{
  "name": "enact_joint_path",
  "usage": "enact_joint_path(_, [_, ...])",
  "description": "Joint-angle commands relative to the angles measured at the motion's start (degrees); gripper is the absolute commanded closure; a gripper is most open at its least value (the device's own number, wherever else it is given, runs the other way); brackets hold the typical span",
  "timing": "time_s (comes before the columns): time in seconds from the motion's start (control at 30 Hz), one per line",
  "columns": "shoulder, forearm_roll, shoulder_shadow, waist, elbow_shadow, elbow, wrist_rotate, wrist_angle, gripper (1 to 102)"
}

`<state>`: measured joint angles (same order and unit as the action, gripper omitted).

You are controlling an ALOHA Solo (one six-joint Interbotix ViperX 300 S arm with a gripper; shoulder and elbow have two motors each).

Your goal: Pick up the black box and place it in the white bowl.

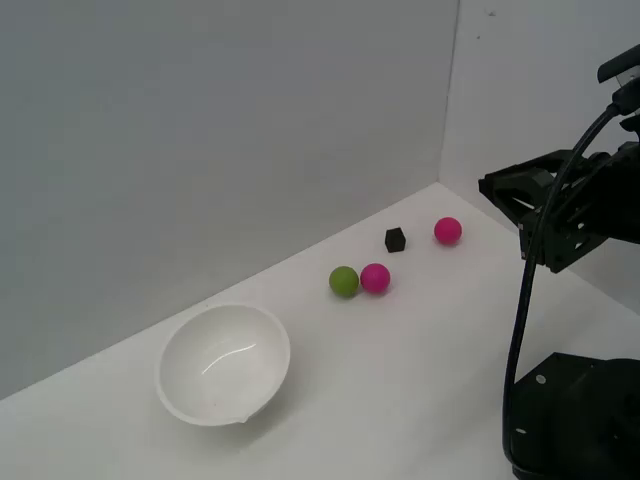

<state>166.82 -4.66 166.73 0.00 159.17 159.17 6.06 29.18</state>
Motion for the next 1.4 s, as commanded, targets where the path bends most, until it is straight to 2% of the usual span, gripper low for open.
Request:
enact_joint_path(0.0, [3.8,-0.4,4.0,-0.5,0.1,0.2,0.8,0.8,100])
enact_joint_path(0.8, [3.3,-0.4,3.4,-0.5,-0.6,-0.4,0.8,0.8,100])
enact_joint_path(0.9, [1.3,-0.4,1.4,-0.5,-2.5,-2.2,0.8,1.3,100])
enact_joint_path(1.17, [-10.4,-0.3,-10.2,-0.5,-9.1,-8.9,1.4,6.2,100])
enact_joint_path(1.37, [-16.6,-0.3,-16.4,-0.5,-12.4,-12.3,1.4,7.0,100])
